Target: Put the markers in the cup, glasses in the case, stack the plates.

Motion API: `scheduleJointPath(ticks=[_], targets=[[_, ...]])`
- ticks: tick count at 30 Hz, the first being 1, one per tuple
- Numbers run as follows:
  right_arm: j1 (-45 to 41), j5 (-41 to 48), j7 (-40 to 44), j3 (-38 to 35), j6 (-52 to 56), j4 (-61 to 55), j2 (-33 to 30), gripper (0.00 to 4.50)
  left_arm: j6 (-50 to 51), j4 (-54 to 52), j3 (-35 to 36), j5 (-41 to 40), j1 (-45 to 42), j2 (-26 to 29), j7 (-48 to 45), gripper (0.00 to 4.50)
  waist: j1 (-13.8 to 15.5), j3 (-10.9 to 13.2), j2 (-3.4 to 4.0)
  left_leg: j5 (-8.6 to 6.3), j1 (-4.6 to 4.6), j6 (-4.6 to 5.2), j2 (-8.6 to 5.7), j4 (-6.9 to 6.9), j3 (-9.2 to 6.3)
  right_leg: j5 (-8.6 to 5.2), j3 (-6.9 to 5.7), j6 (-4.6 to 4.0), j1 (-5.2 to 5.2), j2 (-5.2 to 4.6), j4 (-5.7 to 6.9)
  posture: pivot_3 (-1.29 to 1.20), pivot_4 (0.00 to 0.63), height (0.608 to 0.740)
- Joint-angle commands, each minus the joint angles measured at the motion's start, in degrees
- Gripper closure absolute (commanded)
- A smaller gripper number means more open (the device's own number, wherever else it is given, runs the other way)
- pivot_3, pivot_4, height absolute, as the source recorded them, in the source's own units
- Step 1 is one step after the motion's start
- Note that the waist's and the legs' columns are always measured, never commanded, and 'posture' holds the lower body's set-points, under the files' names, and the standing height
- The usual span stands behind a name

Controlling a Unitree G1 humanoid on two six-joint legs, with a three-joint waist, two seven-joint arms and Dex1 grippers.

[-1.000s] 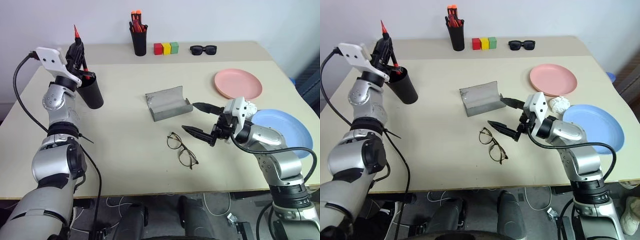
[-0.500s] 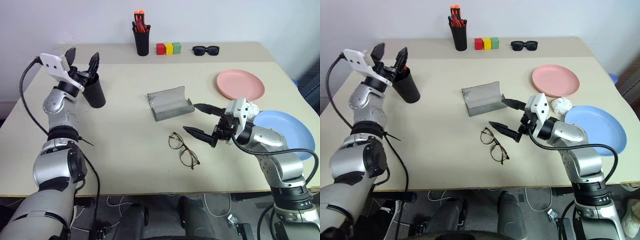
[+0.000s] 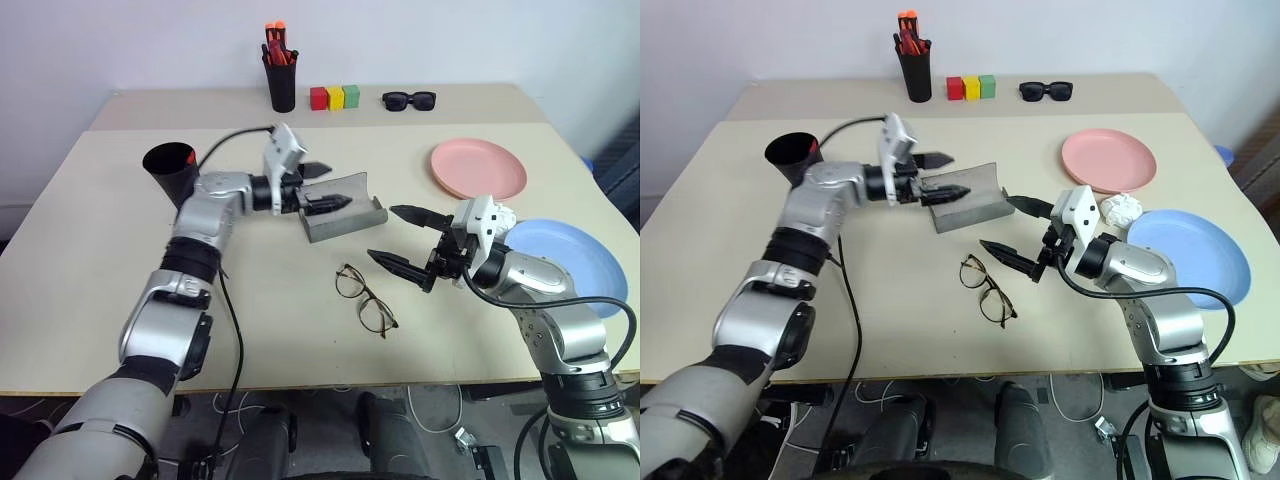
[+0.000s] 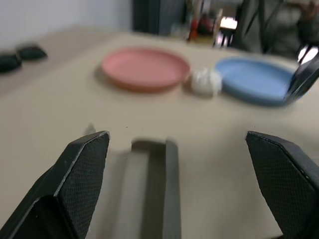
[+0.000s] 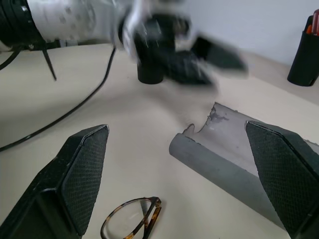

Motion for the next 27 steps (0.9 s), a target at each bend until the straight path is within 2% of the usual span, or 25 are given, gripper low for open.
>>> scheduleJointPath(ticks=[1,8,11,17,24,27], targets=[[0.8,0.0,-1.0,-1.7,-1.4,-3.2,-0.1,0.00,-4.5,7.7,-1.8,4.8,-2.8,-2.6,3.1,0.03,0.0,0.0,0.00,-0.01,-0.01,0.02,0.00,0.00,0.00,0.00,0.00,0.00,0.00,0.00,-0.02,0.00,0.150,0.740],[3.2,-0.1,-3.1,-2.2,-1.2,-5.9,-0.2,0.00,-5.4,17.0,-1.2,7.1,-4.3,-6.8,2.8,0.03,0.0,0.0,-0.01,-0.04,-0.02,0.07,0.00,-0.01,0.01,0.00,0.00,0.01,-0.01,0.00,-0.02,0.00,0.150,0.740],[3.5,-0.2,-3.7,-2.3,-1.4,-6.2,-0.3,0.00,-5.1,18.6,-1.0,8.0,-4.6,-7.2,2.7,0.84,0.0,0.0,0.00,-0.04,-0.01,0.08,0.00,-0.01,0.00,0.00,0.00,0.01,-0.01,0.00,-0.01,0.00,0.150,0.740],[3.8,-0.3,-4.4,-2.3,-1.5,-6.5,-0.3,0.00,-3.4,20.2,1.3,7.5,-5.6,-7.4,4.0,3.74,0.0,0.0,0.00,-0.05,-0.01,0.08,0.00,-0.01,0.00,-0.01,0.00,0.01,-0.01,0.00,-0.02,0.00,0.150,0.740],[3.7,-0.4,-4.5,-2.0,-1.8,-6.2,-0.4,0.00,-4.0,19.6,3.5,7.6,-6.1,-7.1,4.5,3.74,0.0,0.0,-0.01,-0.04,-0.01,0.08,0.00,0.00,0.00,0.00,0.00,0.01,-0.01,0.00,-0.01,0.00,0.150,0.740],[3.7,-0.5,-4.6,-1.7,-1.8,-6.3,-0.2,0.00,-5.0,16.9,2.3,7.9,-5.4,-4.6,-2.7,3.74,-0.1,0.0,0.00,-0.04,-0.01,0.07,0.00,-0.01,0.00,0.00,-0.01,0.01,-0.01,0.00,-0.01,0.00,0.150,0.740]])
